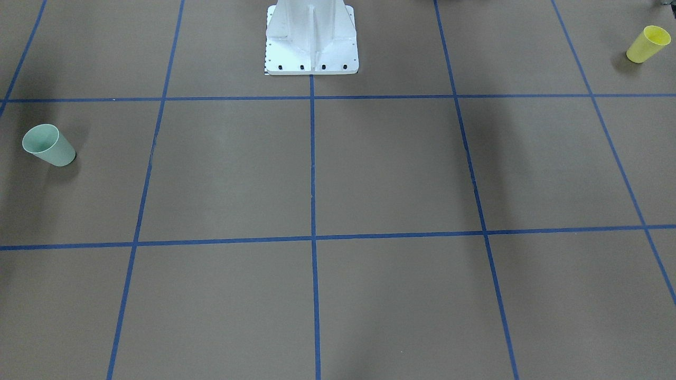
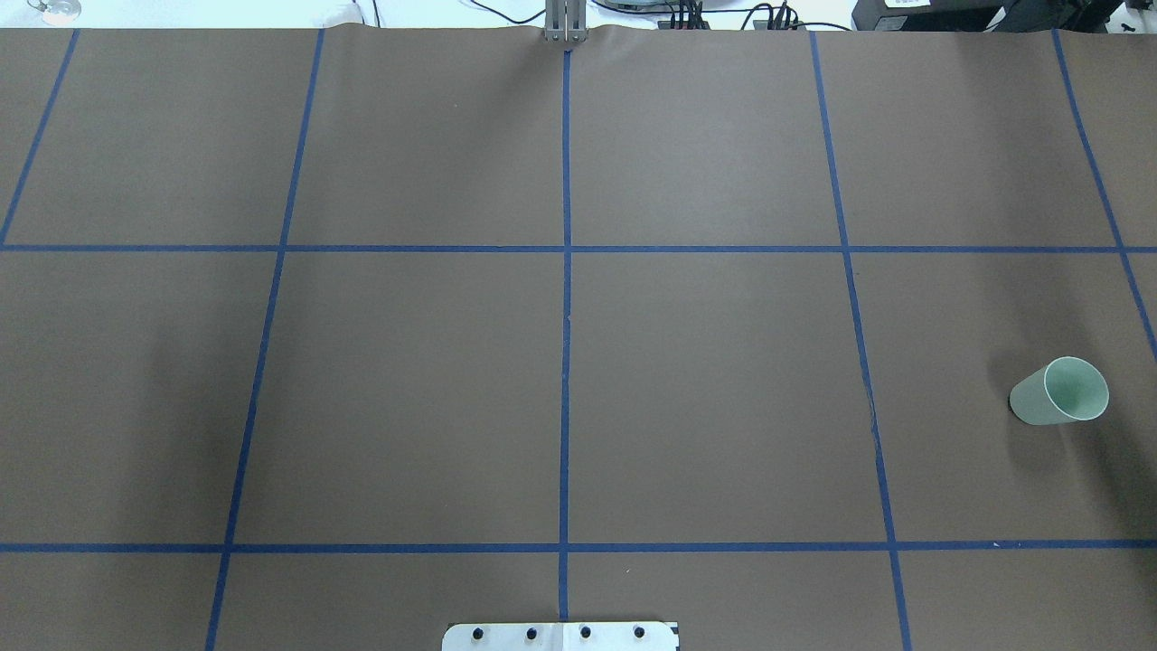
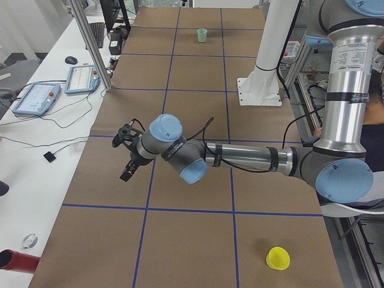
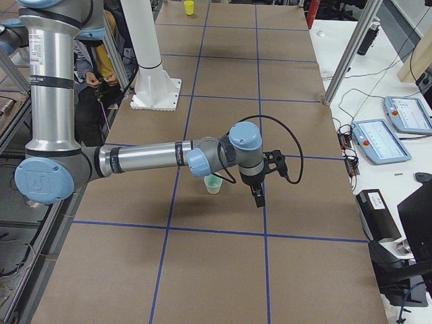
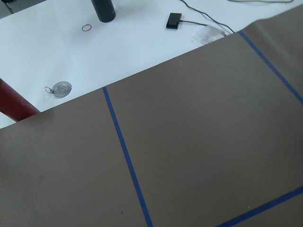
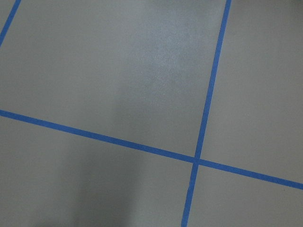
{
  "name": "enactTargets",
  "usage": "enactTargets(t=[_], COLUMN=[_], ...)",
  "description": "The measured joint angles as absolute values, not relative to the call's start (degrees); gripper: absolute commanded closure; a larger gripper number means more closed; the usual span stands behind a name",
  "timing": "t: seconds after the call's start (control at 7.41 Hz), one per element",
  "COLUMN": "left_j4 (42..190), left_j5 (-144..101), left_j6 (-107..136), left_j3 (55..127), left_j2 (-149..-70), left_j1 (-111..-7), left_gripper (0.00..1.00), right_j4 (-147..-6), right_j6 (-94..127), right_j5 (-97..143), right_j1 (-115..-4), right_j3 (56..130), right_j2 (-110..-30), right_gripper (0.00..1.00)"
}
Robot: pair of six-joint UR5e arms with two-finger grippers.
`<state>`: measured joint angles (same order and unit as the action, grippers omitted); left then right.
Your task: Transfer and stack yellow cup on green cup
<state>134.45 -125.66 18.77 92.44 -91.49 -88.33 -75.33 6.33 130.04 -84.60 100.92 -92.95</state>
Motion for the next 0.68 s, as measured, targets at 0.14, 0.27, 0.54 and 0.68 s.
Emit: enactTargets(t=[0.14,0.27,0.54,0.68], left_j4=[135.2,135.4,133.2,130.1], left_j5=[-120.2,-113.2,-94.6,-86.6], left_j6=[25.2,31.7,44.2,48.6], left_j3=[93.8,95.6,98.4,98.8], left_j2=[-90.9,-89.7,-87.2,-86.7], left_j1=[-86.9,-84.0,-74.4,-70.6], left_gripper=[0.0,0.0,0.0,0.0], right_j4=[-75.3,-75.4,-75.4,-75.4], right_j6=[6.5,6.5,6.6,6.6], right_j5=[130.1,130.2,130.4,130.4], right_j1=[-84.6,-84.6,-84.5,-84.5], right_j3=[100.9,100.8,100.8,100.7], right_j2=[-93.0,-93.0,-92.9,-92.9], right_gripper=[0.0,0.0,0.0,0.0])
